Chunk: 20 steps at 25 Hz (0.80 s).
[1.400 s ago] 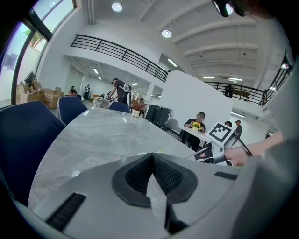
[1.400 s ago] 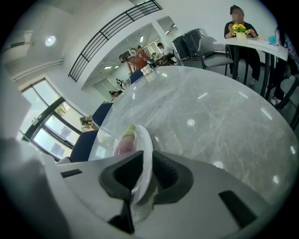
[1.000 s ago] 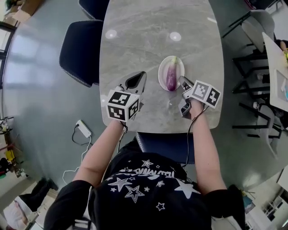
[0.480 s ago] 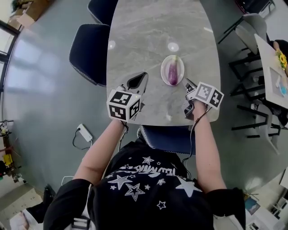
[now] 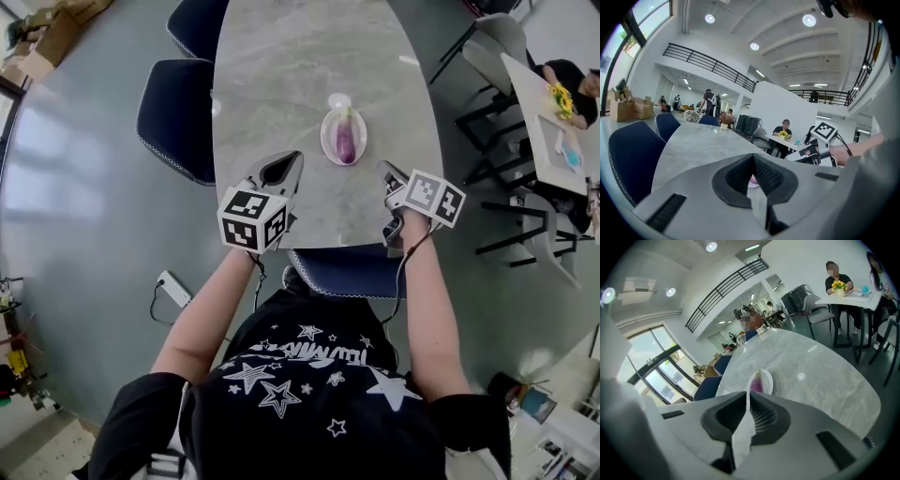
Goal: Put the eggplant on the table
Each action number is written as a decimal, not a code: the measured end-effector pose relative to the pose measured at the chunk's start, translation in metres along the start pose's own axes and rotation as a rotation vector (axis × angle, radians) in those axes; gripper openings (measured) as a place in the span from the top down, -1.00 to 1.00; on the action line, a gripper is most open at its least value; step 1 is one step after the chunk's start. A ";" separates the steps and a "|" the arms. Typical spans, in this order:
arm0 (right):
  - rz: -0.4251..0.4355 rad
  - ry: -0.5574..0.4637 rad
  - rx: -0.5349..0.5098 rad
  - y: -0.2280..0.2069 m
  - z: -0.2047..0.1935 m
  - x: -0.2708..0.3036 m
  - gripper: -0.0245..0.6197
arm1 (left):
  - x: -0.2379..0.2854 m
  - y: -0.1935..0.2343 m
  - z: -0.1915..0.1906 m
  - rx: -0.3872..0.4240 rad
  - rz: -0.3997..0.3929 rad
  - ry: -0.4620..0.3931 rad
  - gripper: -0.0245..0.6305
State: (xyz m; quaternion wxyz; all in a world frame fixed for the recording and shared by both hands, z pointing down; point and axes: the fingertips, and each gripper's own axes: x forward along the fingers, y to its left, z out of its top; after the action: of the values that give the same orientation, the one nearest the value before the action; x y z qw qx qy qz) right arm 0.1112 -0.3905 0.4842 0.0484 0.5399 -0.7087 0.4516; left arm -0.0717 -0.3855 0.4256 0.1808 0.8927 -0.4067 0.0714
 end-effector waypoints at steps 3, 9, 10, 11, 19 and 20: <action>0.001 -0.015 0.003 -0.002 0.001 -0.011 0.83 | 0.003 -0.009 -0.001 -0.004 -0.018 0.003 0.90; 0.029 -0.049 -0.033 0.010 0.006 -0.024 0.83 | 0.006 -0.022 0.001 0.001 -0.038 -0.010 0.90; 0.035 -0.053 -0.041 0.012 0.006 -0.027 0.83 | 0.007 -0.024 0.000 -0.001 -0.038 -0.008 0.90; 0.041 -0.058 -0.048 0.014 0.005 -0.030 0.90 | 0.007 -0.027 0.000 -0.001 -0.036 -0.006 0.90; 0.103 -0.060 -0.108 0.020 -0.009 -0.062 0.90 | -0.001 -0.067 -0.009 0.005 -0.008 -0.012 0.90; 0.109 -0.061 -0.119 0.020 -0.011 -0.066 0.90 | -0.002 -0.073 -0.010 0.006 -0.003 -0.010 0.90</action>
State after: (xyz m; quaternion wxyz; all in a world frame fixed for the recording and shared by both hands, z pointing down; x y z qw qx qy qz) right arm 0.1176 -0.3351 0.4419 0.0343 0.5101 -0.7637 0.3941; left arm -0.0182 -0.3360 0.4154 0.1760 0.8941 -0.4061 0.0677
